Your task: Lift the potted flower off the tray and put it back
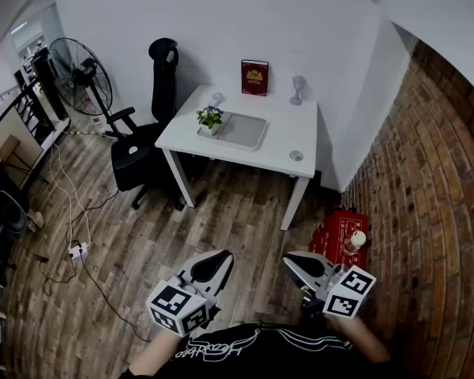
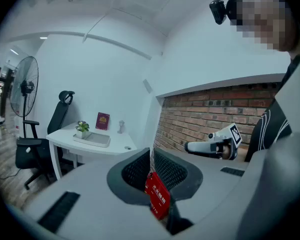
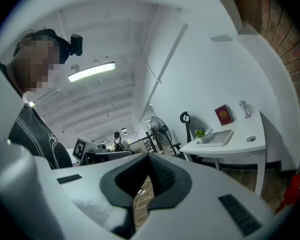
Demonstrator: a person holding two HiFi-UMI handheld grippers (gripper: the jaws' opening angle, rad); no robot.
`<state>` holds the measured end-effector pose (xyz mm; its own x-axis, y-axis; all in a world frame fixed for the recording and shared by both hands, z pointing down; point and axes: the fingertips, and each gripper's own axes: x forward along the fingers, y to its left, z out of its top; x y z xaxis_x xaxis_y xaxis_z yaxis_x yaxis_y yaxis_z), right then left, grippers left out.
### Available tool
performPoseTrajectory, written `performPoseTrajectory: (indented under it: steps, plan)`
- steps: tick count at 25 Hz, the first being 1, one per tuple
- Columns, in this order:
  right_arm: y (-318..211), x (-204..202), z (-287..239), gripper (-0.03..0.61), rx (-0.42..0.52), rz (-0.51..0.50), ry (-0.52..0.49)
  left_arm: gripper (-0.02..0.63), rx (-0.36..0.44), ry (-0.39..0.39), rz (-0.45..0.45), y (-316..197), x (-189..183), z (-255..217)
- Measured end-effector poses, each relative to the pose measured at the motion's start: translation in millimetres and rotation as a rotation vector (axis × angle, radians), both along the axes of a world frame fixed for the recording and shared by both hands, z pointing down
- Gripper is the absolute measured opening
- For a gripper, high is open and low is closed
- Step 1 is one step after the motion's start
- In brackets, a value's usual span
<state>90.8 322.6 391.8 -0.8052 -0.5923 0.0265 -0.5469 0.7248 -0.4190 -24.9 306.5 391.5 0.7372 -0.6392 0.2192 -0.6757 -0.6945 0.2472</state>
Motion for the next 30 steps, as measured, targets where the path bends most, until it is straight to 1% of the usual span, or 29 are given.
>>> performPoseTrajectory:
  steps: [4, 10, 14, 15, 16, 17, 19, 21, 23, 26, 28, 30]
  plan:
    - [-2, -14, 6, 0.003, -0.010, -0.006, 0.022, 0.049, 0.008, -0.004, -0.009, -1, -13, 4]
    - [-1, -39, 10, 0.003, -0.008, -0.016, 0.060, 0.052, 0.073, 0.017, -0.037, -1, -40, -5]
    - [-1, -60, 11, 0.003, -0.007, -0.040, 0.066, 0.058, 0.066, 0.019, -0.069, -1, -65, -2]
    - [-1, -66, 11, 0.003, -0.003, -0.047, 0.067, 0.083, 0.061, 0.026, -0.073, -1, -70, -2]
    - [-1, -72, 10, 0.003, 0.002, -0.054, 0.068, 0.128, 0.057, 0.036, -0.073, -1, -76, -2]
    - [-2, -78, 10, 0.003, 0.006, -0.060, 0.067, 0.155, 0.052, 0.045, -0.073, 0, -82, -1]
    - [-1, -90, 11, 0.003, 0.015, -0.071, 0.063, 0.192, 0.049, 0.053, -0.080, 2, -94, 2]
    - [1, -101, 15, 0.003, 0.021, -0.086, 0.061, 0.242, 0.056, 0.041, -0.096, 3, -106, 7]
    - [5, -111, 19, 0.003, 0.023, -0.105, 0.065, 0.267, 0.049, 0.029, -0.105, 2, -115, 13]
    - [7, -117, 26, 0.003, 0.019, -0.131, 0.080, 0.279, 0.021, 0.037, -0.118, -4, -122, 21]
    - [3, -116, 27, 0.003, 0.017, -0.137, 0.082, 0.302, 0.025, 0.041, -0.133, -11, -123, 22]
    - [-6, -115, 29, 0.003, 0.016, -0.137, 0.074, 0.316, 0.042, 0.026, -0.142, -20, -124, 23]
